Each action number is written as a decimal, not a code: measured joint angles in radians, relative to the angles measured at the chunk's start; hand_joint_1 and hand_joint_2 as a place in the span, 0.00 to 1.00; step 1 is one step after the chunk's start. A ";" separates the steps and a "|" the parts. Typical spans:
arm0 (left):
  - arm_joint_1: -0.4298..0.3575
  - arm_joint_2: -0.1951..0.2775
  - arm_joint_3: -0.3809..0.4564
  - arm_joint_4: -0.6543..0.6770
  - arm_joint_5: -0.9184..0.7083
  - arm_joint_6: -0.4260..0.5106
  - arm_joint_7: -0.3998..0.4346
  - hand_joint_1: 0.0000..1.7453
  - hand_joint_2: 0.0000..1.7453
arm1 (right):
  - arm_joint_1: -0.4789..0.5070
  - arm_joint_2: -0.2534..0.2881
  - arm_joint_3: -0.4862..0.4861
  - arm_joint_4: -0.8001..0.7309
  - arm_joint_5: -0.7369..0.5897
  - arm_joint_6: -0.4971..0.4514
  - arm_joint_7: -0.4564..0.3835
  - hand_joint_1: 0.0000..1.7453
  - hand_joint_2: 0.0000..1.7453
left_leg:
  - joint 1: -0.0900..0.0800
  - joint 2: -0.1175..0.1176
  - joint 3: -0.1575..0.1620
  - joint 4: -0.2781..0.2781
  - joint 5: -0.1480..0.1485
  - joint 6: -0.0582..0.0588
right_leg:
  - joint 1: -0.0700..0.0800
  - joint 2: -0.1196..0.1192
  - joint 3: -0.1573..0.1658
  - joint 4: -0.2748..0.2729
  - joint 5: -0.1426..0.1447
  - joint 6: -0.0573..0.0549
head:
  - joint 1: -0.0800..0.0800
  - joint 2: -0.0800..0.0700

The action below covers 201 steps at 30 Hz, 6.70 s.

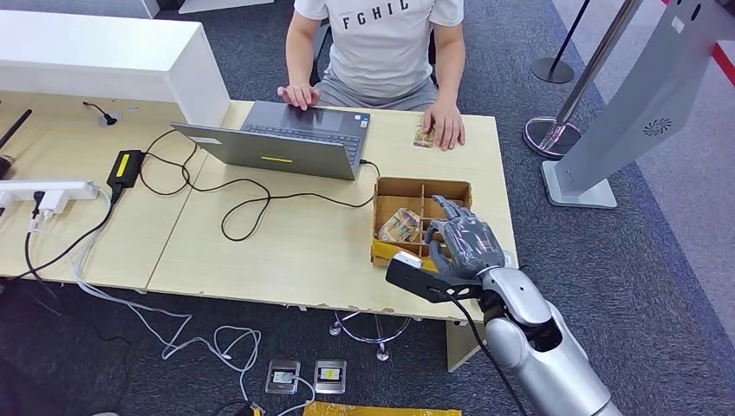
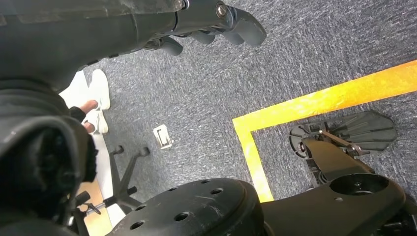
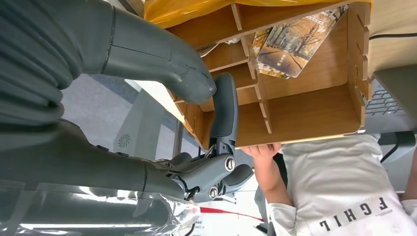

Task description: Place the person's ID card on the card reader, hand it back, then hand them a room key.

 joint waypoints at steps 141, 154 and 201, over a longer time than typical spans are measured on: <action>0.067 0.207 0.152 0.045 0.171 -0.171 -0.103 0.00 0.00 | -0.098 0.105 0.062 0.569 0.020 -0.439 -0.140 1.00 1.00 | 0.002 0.000 -0.001 0.000 0.000 -0.002 | 0.002 0.000 0.000 0.000 0.000 -0.002 | 0.000 0.000; 0.067 0.209 0.151 0.045 0.160 -0.171 -0.101 0.00 0.00 | -0.103 0.114 0.063 0.597 0.014 -0.469 -0.150 0.00 1.00 | 0.002 0.000 -0.001 0.000 0.000 -0.002 | 0.002 0.000 0.000 0.000 0.000 -0.002 | 0.000 0.000; 0.067 0.195 0.149 0.045 0.201 -0.153 -0.071 0.00 0.00 | -0.146 0.037 -0.052 0.012 -0.034 -0.026 0.018 0.00 1.00 | 0.002 0.001 0.000 0.000 0.000 -0.002 | 0.002 0.001 -0.001 0.000 0.000 -0.003 | 0.000 0.000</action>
